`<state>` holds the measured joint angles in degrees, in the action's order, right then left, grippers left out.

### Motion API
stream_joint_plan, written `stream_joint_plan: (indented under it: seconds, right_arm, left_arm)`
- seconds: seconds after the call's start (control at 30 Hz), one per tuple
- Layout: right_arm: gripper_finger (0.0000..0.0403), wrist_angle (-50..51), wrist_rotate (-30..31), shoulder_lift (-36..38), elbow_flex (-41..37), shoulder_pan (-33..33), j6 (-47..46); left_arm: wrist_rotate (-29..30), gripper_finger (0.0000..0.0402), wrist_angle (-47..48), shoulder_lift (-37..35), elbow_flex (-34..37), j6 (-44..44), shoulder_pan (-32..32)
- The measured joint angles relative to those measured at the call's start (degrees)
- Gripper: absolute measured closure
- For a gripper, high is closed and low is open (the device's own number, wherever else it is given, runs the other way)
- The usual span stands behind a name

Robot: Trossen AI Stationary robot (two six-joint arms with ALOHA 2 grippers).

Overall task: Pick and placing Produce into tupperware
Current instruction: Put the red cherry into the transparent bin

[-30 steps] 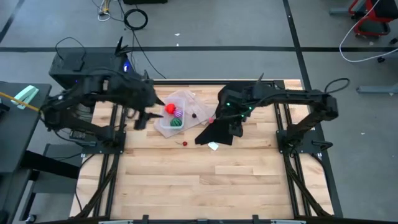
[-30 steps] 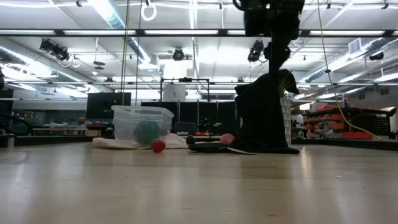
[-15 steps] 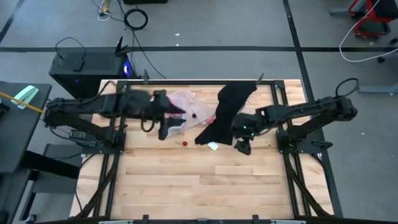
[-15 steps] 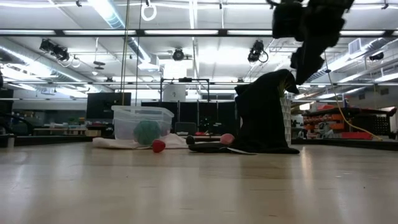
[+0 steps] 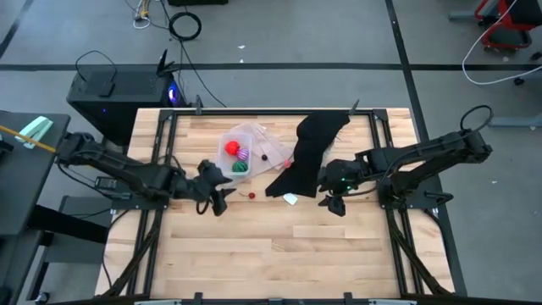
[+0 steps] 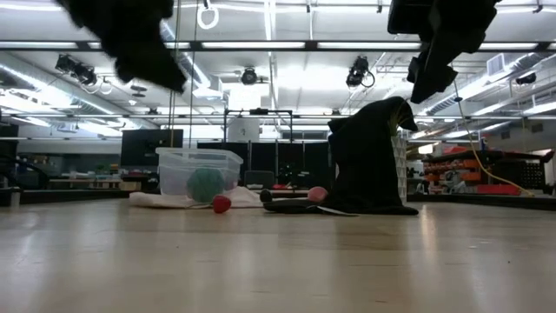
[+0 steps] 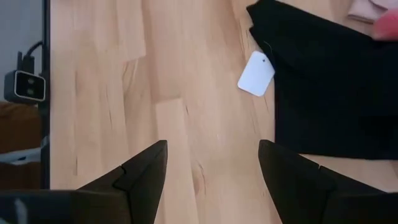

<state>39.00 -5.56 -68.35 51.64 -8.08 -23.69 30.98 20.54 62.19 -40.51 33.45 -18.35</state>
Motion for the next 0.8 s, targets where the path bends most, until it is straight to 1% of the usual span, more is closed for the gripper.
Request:
stream_joint_plan:
  seconds: [0.1, 0.23, 0.3, 0.43, 0.47, 0.53, 0.67, 0.8]
  right_arm:
    - [0.0144, -0.52, 0.55, -0.56, 0.0, 0.0, -0.19]
    - [0.0144, -1.99, 1.43, -1.36, 0.0, 0.1, -0.84]
    - [0.0144, -3.0, 1.73, -1.59, 0.0, 0.16, -1.54]
    - [0.0144, -4.82, 2.84, -2.13, 0.0, 0.17, -3.24]
    - [0.0144, -5.06, 2.96, -2.18, 0.0, 0.17, -3.62]
    - [0.0144, -5.51, 3.13, -2.34, 0.0, 0.17, -4.6]
    - [0.0144, -6.17, 3.92, -2.47, 0.02, 0.15, -6.09]
    - [0.0144, -6.24, 5.12, -2.45, 0.01, 0.17, -6.46]
  left_arm:
    - [1.86, 0.0232, -0.59, 0.0, 4.06, 2.15, -1.69]
    - [1.14, 0.0232, -0.9, 0.04, 9.0, -1.12, -2.21]
    - [-0.75, 0.0228, -2.17, 0.04, 11.15, -2.7, -1.87]
    - [-8.17, 0.0216, -8.33, 0.25, 14.8, -7.24, -0.92]
    - [-8.65, 0.0213, -9.66, 0.75, 15.32, -8.56, -0.77]
    - [-8.66, 0.0208, -9.42, 0.92, 15.83, -11.41, -0.29]
    - [-8.86, 0.0201, -11.13, 2.65, 15.73, -20.71, 1.7]
    - [-13.49, 0.02, -14.25, 6.53, 15.73, -25.81, 4.7]
